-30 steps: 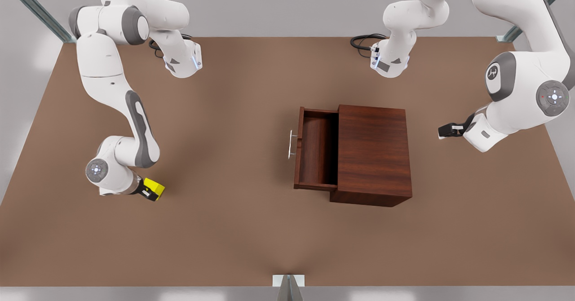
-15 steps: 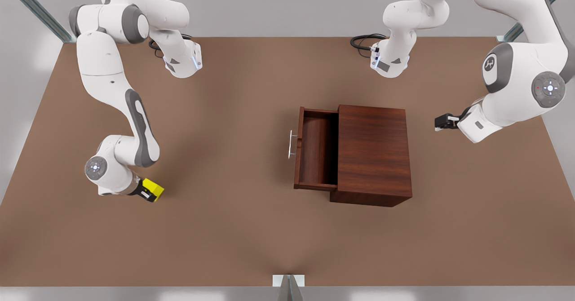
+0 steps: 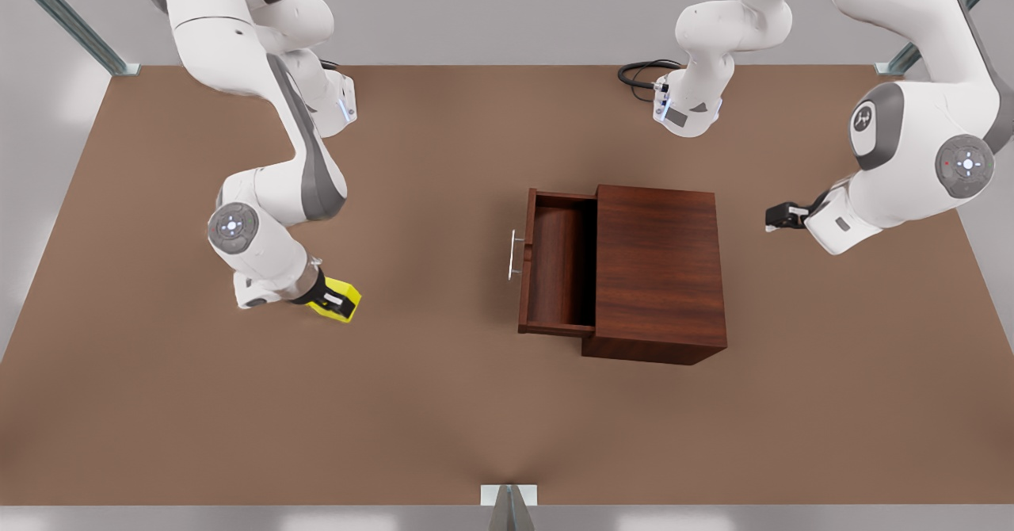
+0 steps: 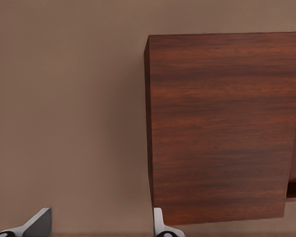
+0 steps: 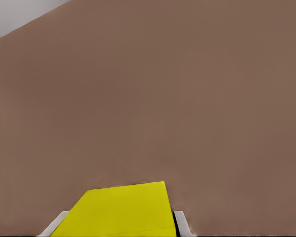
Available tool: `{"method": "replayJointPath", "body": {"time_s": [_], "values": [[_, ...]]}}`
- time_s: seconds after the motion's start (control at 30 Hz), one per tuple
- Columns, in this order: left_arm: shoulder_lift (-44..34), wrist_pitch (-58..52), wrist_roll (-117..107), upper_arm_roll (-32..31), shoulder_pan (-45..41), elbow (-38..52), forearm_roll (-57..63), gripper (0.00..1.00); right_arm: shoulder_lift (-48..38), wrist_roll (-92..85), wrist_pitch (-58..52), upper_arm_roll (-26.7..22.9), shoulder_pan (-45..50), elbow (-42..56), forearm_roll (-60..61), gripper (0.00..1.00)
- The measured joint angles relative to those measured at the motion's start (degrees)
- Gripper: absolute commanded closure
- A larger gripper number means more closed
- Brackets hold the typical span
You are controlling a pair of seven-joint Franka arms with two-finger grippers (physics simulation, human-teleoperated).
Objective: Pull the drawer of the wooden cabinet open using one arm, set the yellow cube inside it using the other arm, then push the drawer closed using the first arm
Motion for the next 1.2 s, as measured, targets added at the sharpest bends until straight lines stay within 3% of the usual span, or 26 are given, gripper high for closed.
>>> {"method": "replayJointPath", "body": {"time_s": [0.17,0.43,0.83,1.13,1.2], "values": [[0.4,1.5,0.3,0.1,0.5,-0.3,0.0,0.0,6.2,9.5,-7.9,0.8,6.6,14.3,-0.1,0.45],[-0.3,1.9,0.6,0.1,0.1,-0.3,0.1,0.0,15.6,26.1,-13.4,4.1,14.6,28.8,-0.7,0.44],[0.3,2.7,0.9,0.2,0.3,-0.4,0.0,0.0,24.5,47.7,-5.7,4.8,24.3,37.9,-1.3,0.43],[-1.0,3.4,1.2,0.1,0.2,-1.1,-0.1,0.0,30.8,58.6,-2.4,1.3,30.7,41.1,-1.6,0.42],[-1.3,3.3,1.2,0.1,0.0,-1.1,-0.1,0.0,31.0,60.4,-2.1,1.1,31.4,41.1,-1.6,0.35]]}}
